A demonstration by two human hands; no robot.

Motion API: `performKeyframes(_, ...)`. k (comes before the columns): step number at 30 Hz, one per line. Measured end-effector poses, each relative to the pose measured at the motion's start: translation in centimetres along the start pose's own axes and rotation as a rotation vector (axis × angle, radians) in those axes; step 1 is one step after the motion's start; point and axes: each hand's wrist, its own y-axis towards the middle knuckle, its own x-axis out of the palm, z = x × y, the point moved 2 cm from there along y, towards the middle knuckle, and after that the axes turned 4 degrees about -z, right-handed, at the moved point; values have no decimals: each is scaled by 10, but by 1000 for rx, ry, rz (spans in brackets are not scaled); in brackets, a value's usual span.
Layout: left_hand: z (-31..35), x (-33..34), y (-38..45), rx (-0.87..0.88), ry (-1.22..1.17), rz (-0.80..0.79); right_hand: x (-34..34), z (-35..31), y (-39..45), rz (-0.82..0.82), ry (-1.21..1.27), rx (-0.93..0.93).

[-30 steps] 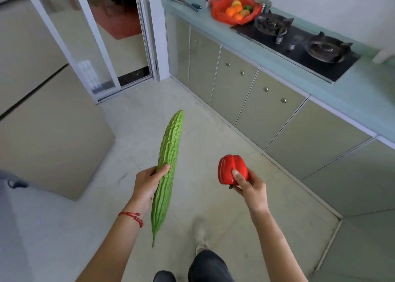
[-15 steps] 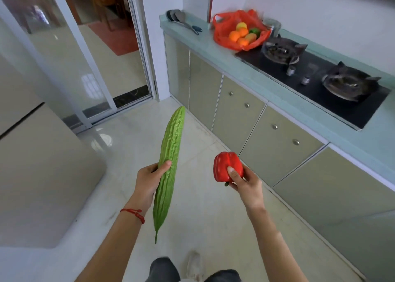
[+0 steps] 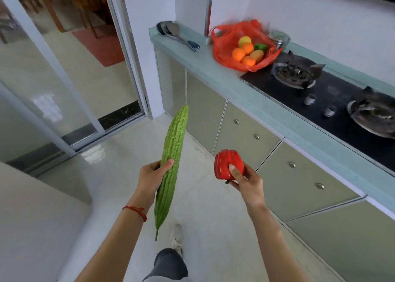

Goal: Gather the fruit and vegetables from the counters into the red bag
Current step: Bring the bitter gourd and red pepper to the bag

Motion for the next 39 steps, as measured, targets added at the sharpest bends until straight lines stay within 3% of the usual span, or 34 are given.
performKeyframes(14, 111, 37, 205, -31, 46, -83, 60, -60, 196, 97, 48, 32)
performKeyframes(30, 238, 174, 413, -25, 90, -125, 49, -143, 449, 117, 43, -23)
performKeyframes(39, 282, 241, 509, -45, 183, -307, 33, -164, 530, 272, 81, -4)
